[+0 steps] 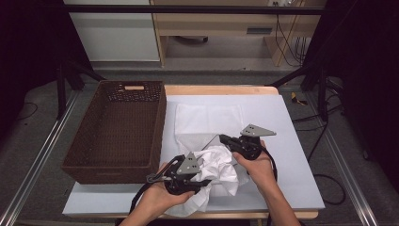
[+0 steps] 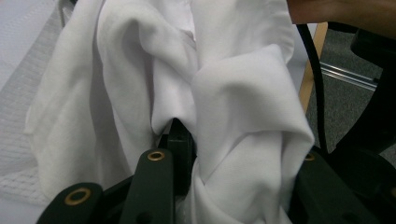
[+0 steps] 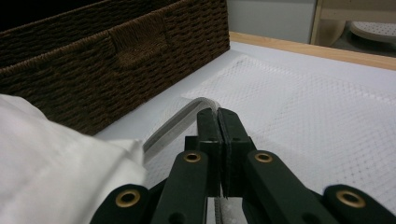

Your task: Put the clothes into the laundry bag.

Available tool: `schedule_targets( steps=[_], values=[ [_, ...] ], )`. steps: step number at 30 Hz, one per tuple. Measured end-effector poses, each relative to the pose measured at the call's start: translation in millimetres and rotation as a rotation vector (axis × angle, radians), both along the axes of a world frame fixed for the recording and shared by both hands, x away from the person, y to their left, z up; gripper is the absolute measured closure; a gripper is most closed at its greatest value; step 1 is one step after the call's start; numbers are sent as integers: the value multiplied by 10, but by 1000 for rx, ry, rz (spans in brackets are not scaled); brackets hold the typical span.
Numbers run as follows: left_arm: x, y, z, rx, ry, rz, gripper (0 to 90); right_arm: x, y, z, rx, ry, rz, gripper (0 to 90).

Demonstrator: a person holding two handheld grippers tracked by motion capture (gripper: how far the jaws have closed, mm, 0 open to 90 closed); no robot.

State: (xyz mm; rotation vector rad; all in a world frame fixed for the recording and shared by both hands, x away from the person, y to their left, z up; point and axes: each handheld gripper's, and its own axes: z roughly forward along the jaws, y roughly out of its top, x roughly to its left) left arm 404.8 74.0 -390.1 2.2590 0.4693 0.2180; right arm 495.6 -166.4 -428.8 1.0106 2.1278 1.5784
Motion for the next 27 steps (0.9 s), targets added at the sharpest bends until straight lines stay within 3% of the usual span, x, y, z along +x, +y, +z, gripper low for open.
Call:
schedule_targets(
  steps=[8,15,19,27],
  values=[
    [193,-98,-183,39,51,19,654,-88,12,77,-11,-37,8,892],
    [308,-56,-303,36,88,66,654,-183,27,159,-32,-72,23,891],
    [369,6,-361,9,127,116,654,-255,47,213,-56,-94,37,891],
    [408,67,-396,7,104,199,654,-385,151,281,-110,-99,73,889]
  ],
)
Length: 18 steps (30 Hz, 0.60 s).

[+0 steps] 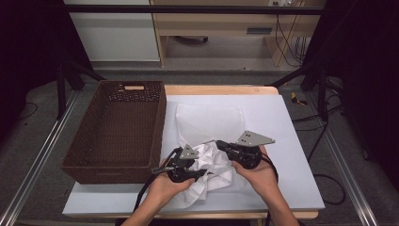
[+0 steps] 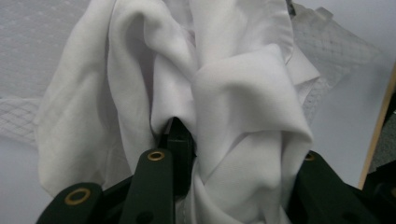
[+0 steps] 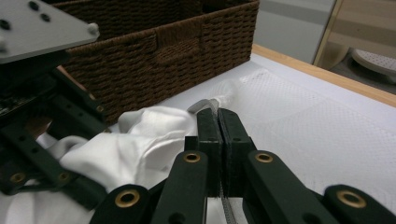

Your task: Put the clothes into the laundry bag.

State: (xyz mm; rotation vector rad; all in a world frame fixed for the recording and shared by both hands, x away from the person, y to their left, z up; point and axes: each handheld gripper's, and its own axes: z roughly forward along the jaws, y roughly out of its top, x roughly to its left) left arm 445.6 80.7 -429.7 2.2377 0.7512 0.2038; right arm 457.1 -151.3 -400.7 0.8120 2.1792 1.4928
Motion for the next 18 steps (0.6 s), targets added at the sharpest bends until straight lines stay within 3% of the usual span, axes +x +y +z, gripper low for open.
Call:
schedule_targets(
  steps=[4,11,18],
  values=[
    [-17,-9,7,-7,-16,5,654,-11,75,25,-14,0,13,889],
    [-107,-131,93,-3,-49,-49,654,66,203,57,-22,-3,27,890],
    [34,-162,63,-14,-34,-41,654,40,203,78,-11,-14,55,891]
  ],
)
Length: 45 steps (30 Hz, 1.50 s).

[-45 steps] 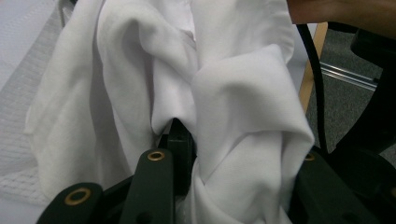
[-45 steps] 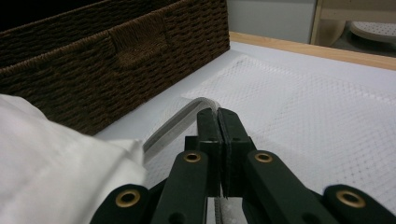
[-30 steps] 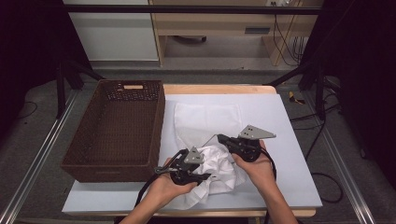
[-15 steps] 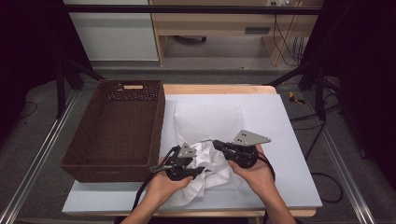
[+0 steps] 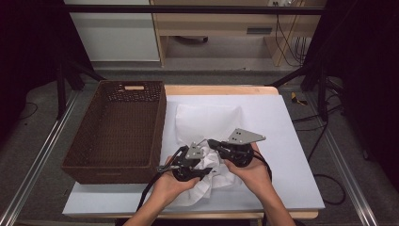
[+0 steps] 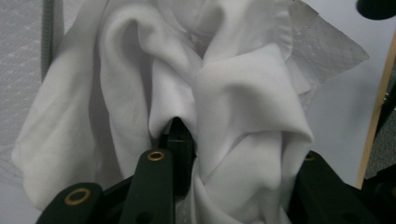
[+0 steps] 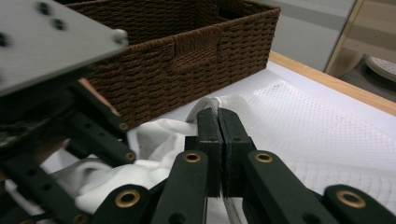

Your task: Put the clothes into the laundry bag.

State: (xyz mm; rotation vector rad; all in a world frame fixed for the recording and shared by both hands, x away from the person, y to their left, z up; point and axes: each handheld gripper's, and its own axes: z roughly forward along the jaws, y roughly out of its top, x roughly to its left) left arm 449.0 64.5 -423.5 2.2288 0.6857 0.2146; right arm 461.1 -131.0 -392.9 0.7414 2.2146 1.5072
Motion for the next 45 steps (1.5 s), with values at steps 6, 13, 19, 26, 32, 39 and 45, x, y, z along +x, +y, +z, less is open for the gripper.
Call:
schedule_targets(
  steps=[6,13,19,26,32,39,45],
  values=[
    [104,-2,-86,-15,12,35,653,-31,2,-2,-2,0,25,891],
    [178,68,-124,-60,8,117,652,-104,20,-15,-11,2,57,891],
    [150,127,-43,-92,-25,181,652,-134,-12,-20,-11,1,59,891],
    [133,112,104,-127,-10,193,650,-119,-79,-12,30,9,45,891],
    [226,42,110,-127,-2,234,646,-120,-136,-12,52,17,35,891],
    [353,-51,-36,-146,-22,320,637,-125,-159,-56,51,33,39,891],
    [372,-133,-160,-141,-88,332,564,-102,-184,-102,39,29,13,891]
  ],
)
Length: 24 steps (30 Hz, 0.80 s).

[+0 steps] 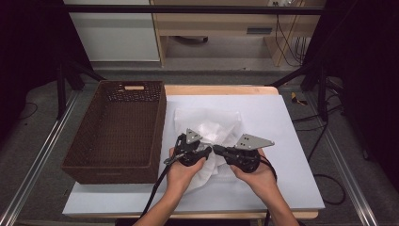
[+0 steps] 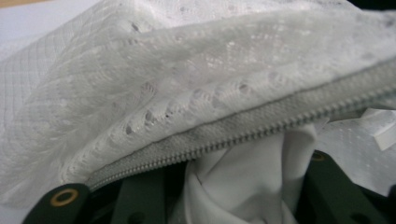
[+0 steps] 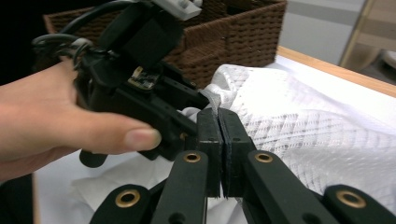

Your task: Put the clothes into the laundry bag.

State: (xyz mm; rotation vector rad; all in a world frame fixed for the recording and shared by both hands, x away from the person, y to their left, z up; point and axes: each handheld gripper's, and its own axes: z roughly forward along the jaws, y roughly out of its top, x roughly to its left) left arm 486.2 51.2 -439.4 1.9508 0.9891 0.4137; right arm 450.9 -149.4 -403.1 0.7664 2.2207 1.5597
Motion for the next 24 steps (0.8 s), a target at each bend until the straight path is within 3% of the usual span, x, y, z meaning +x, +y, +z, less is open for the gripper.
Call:
schedule_targets(
  steps=[4,10,13,24],
  values=[
    [-29,-15,-73,0,-35,4,409,45,-32,-71,-11,7,-37,890],
    [-161,-26,-42,29,-85,-12,262,94,-56,-135,-21,7,-86,887],
    [-223,-8,-3,6,-87,-35,226,98,-62,-136,-17,-3,-100,887],
    [-566,204,159,-38,-143,-63,230,73,-7,-123,-22,-51,-104,886]
  ],
)
